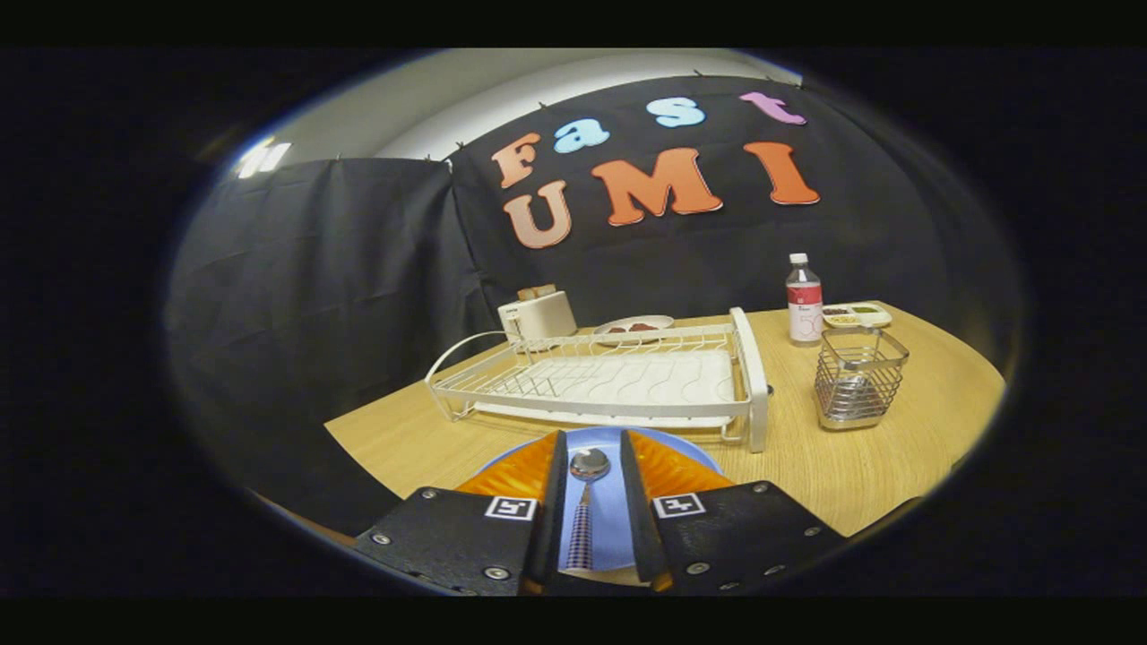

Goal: Take the plate from the dish rack, then take the spoon from the basket and place it into the plate.

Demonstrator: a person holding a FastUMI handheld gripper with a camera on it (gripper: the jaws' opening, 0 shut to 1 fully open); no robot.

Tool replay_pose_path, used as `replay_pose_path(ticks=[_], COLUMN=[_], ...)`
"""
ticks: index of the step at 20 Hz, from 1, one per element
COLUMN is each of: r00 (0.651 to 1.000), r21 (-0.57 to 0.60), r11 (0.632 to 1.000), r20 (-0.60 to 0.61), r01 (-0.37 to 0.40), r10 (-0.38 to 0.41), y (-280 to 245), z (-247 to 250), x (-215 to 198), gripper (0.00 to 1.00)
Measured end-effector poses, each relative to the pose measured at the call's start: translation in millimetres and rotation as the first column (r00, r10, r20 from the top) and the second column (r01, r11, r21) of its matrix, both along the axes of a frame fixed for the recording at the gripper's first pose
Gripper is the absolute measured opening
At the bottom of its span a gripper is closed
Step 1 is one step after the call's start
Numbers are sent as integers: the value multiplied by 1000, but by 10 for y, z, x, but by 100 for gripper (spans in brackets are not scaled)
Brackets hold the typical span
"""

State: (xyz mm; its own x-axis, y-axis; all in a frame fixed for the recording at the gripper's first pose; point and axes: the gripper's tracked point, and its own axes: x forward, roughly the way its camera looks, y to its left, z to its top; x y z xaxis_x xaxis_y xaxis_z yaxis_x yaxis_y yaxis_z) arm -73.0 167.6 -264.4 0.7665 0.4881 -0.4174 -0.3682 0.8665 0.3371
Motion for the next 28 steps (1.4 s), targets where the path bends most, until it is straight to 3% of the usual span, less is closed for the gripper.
replay_pose_path(ticks=[7,11,18,28], r00=[983,951,898,891], r21=[-16,-58,-44,-34], r11=[994,983,955,952], r20=[156,267,356,363], r01=[104,176,293,305], r10=[-100,-155,-259,-273], y=[-404,-650,-930,-946], z=[716,1192,1701,1757], x=[271,376,485,489], gripper=[76,88,91,91])
